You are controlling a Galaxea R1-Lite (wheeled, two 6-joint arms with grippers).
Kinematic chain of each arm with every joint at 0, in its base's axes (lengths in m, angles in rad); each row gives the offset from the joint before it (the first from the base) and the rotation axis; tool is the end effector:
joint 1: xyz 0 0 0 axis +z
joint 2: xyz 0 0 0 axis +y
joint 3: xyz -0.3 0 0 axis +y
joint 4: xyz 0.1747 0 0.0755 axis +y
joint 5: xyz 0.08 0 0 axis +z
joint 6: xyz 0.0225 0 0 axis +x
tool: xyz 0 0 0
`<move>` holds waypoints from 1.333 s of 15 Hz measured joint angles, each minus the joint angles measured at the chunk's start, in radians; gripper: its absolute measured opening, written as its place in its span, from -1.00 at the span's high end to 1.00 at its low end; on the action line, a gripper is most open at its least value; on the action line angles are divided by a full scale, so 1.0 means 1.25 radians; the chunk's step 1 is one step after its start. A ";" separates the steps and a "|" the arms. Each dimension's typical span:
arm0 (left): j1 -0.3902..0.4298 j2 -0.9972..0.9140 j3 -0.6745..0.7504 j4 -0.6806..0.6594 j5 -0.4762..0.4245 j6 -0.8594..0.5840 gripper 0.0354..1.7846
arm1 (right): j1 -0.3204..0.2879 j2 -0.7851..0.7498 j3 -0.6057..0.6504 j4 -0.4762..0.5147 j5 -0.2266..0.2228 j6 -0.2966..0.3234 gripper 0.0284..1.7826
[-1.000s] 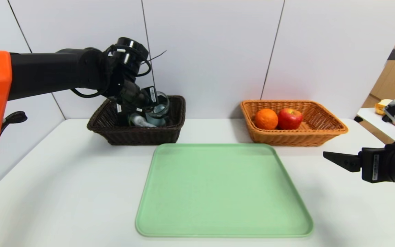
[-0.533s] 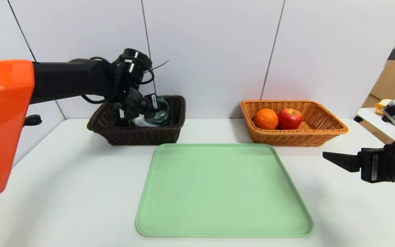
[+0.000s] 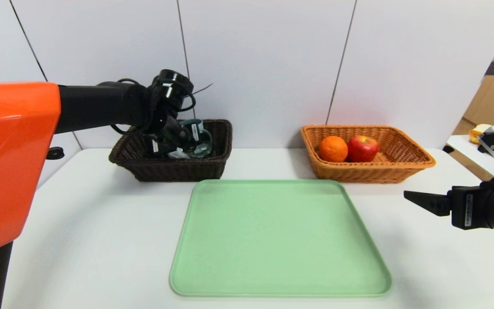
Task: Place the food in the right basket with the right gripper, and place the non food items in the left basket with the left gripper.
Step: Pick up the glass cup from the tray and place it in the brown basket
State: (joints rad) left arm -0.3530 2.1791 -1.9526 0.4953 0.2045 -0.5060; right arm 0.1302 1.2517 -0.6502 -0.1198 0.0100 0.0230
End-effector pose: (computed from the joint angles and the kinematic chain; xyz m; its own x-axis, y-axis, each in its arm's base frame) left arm 0.4100 -0.1462 0.2131 0.7599 -0.0635 -0.6470 -0.1295 0.9605 -0.2464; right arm 0.1819 0.0240 0.2008 0.8774 0.1250 -0.4633 -0.1280 0.9915 0.0250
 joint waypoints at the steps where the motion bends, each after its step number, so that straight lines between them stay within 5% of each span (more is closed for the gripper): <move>1: 0.000 0.000 0.000 -0.001 0.001 0.000 0.93 | 0.000 0.000 0.001 0.000 0.001 0.000 -0.90; 4: 0.000 -0.001 0.000 0.000 0.020 -0.001 0.93 | 0.000 -0.001 0.001 -0.001 0.001 0.000 -0.90; 9: 0.000 -0.006 0.000 -0.005 0.022 -0.004 0.11 | 0.000 -0.005 0.001 0.000 0.000 0.000 -0.90; 13: 0.003 -0.047 0.001 -0.003 0.036 -0.006 -0.30 | 0.000 -0.014 -0.001 0.000 0.001 -0.001 -0.90; 20: -0.004 -0.386 0.111 0.016 -0.020 0.149 -0.66 | 0.000 -0.115 -0.059 0.093 0.008 -0.009 -0.90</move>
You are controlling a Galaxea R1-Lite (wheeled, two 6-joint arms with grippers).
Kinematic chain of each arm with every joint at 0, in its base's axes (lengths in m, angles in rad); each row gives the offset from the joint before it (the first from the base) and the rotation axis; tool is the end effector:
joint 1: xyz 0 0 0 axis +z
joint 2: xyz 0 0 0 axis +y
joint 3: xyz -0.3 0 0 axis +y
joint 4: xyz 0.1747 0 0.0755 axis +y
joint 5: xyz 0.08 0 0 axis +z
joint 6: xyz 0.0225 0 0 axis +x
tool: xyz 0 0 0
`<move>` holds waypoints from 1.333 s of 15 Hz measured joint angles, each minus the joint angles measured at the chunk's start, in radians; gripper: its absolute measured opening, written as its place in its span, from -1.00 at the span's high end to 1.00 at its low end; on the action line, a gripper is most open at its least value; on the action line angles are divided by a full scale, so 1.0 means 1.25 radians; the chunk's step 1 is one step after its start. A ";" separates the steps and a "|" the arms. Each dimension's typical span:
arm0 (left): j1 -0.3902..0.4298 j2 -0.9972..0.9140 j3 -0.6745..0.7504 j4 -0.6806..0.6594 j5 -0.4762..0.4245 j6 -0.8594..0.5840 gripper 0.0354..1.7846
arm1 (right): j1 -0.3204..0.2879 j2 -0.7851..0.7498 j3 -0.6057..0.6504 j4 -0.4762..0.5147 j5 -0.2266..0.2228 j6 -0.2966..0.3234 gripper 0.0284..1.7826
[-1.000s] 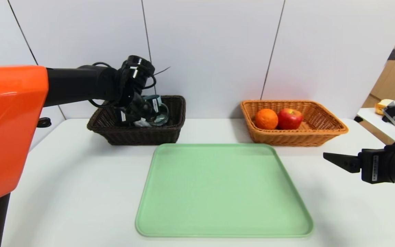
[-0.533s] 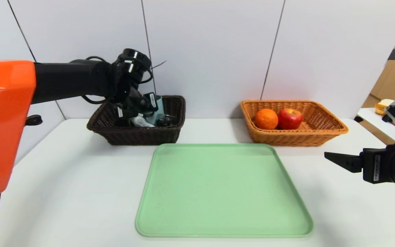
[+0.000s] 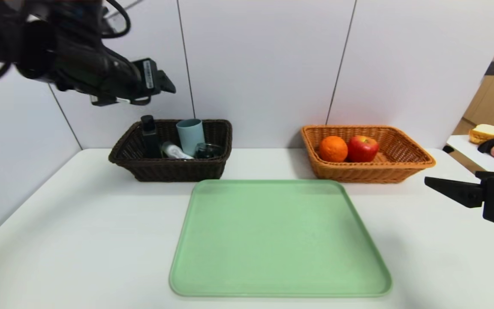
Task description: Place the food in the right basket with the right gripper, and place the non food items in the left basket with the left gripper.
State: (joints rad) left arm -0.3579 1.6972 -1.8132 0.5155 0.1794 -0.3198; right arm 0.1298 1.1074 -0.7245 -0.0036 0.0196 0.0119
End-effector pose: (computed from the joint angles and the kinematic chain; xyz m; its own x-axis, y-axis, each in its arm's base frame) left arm 0.2793 -0.1002 0.3531 0.9115 -0.1504 -0.3827 0.0665 0.9724 -0.2237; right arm 0.1500 0.0200 0.2352 0.9184 0.1396 -0.3702 -0.1431 0.9895 0.0183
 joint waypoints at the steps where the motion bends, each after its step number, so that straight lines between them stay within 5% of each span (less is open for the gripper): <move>1: -0.001 -0.061 0.030 0.009 0.002 0.020 -0.69 | 0.000 -0.023 -0.018 0.053 0.002 0.001 -0.90; 6: 0.106 -0.373 0.242 0.061 0.059 0.064 -0.79 | 0.006 -0.159 -0.079 0.367 0.002 -0.010 -0.90; 8: 0.156 -0.510 0.359 0.067 0.064 0.076 -0.82 | 0.006 -0.231 -0.073 0.427 -0.002 -0.011 -0.90; 15: 0.242 -1.009 0.736 0.108 0.068 0.128 -0.87 | -0.016 -0.539 0.032 0.413 -0.022 -0.056 -0.90; 20: 0.278 -1.198 0.873 0.089 0.063 0.184 -0.88 | -0.019 -0.649 0.147 0.157 -0.043 -0.076 -0.90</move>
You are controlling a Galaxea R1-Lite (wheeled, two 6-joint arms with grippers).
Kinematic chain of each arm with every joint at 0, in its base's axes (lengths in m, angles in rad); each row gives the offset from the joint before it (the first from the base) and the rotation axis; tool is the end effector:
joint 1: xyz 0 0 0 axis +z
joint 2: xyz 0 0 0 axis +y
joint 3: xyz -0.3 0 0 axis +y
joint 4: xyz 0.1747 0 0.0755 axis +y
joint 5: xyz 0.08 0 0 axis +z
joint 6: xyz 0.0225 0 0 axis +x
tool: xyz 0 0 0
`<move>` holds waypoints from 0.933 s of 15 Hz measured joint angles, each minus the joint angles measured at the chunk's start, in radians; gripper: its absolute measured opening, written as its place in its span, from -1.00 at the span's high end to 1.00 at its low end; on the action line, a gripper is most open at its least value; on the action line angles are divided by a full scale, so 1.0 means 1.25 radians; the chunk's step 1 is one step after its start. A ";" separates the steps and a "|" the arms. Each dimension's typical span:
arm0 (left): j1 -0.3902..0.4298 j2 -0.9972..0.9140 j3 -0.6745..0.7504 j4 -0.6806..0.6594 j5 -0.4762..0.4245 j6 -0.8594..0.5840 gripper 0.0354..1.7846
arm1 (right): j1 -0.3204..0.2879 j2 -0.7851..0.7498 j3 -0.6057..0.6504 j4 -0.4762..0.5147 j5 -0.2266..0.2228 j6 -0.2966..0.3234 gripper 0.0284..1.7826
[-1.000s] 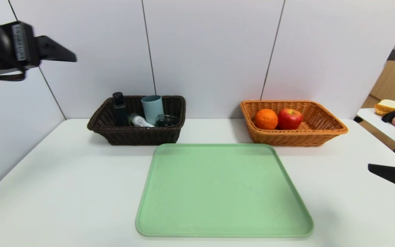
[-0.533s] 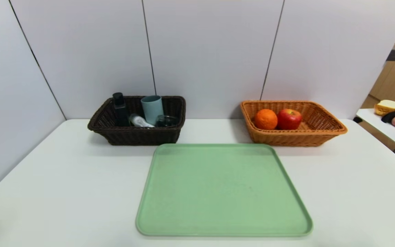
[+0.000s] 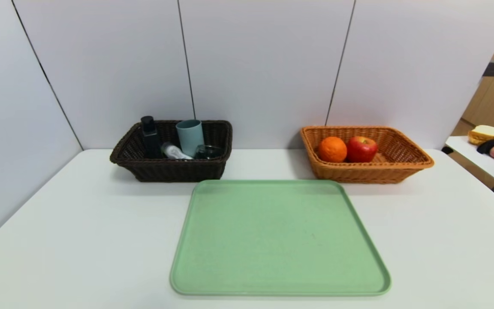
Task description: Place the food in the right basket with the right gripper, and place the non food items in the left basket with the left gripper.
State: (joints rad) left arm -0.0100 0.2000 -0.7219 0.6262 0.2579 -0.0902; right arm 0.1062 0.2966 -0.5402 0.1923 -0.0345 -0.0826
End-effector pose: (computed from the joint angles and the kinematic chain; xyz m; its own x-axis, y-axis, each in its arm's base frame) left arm -0.0790 0.0065 0.2015 0.9642 0.2454 -0.1007 -0.2524 0.9656 -0.0631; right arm -0.0329 -0.0043 0.2083 0.9961 0.0715 0.0512 -0.0672 0.9945 -0.0806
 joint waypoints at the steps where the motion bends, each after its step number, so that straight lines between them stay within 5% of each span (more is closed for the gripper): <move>1: 0.003 -0.033 0.023 0.000 0.000 0.033 -0.89 | 0.002 -0.005 -0.004 0.001 0.002 -0.006 -0.90; 5: 0.007 -0.131 0.137 -0.056 0.001 0.115 -0.89 | -0.091 -0.025 0.010 0.070 0.003 -0.066 -0.90; 11: 0.008 -0.161 0.359 -0.344 -0.040 0.119 -0.89 | -0.090 -0.170 0.134 -0.060 0.078 -0.079 -0.90; 14: 0.008 -0.162 0.510 -0.547 -0.060 0.139 -0.89 | -0.087 -0.219 0.236 -0.182 0.070 -0.083 -0.90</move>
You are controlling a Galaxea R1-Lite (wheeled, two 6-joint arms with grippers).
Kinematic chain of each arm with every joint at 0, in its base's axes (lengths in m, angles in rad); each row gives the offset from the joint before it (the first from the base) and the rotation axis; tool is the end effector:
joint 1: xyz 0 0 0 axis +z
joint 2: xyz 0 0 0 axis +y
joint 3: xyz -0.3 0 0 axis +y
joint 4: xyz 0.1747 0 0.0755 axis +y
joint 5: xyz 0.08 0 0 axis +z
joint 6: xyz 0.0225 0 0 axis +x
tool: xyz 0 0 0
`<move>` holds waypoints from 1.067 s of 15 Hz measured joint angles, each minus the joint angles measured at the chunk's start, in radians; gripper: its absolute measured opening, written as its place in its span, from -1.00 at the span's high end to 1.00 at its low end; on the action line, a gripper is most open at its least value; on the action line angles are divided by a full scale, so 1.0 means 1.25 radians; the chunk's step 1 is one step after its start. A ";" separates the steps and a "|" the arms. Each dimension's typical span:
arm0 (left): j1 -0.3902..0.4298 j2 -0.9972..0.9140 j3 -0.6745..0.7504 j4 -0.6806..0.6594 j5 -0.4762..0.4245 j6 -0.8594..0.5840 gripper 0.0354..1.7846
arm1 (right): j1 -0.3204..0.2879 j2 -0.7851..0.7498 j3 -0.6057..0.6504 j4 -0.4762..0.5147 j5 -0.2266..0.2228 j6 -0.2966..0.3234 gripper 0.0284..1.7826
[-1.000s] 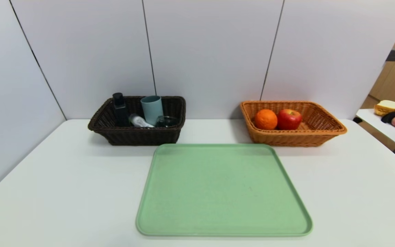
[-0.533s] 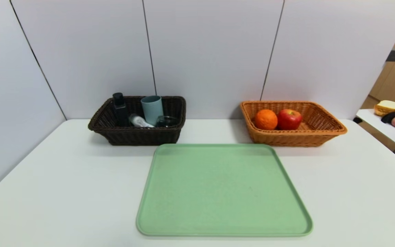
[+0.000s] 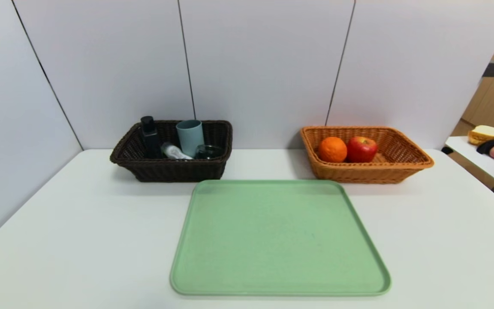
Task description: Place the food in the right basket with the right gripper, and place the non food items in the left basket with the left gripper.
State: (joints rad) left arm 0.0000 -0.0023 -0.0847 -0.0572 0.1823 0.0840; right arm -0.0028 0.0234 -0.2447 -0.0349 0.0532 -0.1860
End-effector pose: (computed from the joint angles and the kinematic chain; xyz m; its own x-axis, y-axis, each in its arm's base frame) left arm -0.0315 0.0041 0.1044 0.9732 0.1813 0.1413 -0.1908 0.9800 0.0571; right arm -0.0469 0.0013 0.1450 0.9661 0.0505 0.2530 -0.0009 0.9814 -0.1921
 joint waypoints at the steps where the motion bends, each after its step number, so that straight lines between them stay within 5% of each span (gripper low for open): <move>1: 0.000 0.000 0.034 -0.054 -0.020 0.009 -0.89 | 0.001 -0.007 0.058 -0.062 -0.006 -0.007 -0.90; 4: 0.000 0.000 0.063 -0.047 -0.118 -0.006 -0.89 | 0.001 -0.018 0.177 -0.204 -0.011 -0.018 -0.90; 8: 0.000 0.000 0.067 0.015 -0.138 -0.083 -0.89 | 0.001 -0.020 0.195 0.018 -0.013 0.068 -0.90; 16: 0.000 0.000 0.068 0.015 -0.117 -0.127 -0.89 | 0.001 -0.020 0.196 0.032 -0.023 0.082 -0.90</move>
State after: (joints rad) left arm 0.0000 -0.0019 0.0000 -0.0389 0.0364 -0.0753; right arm -0.0017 -0.0013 0.0000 0.0053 0.0238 -0.0840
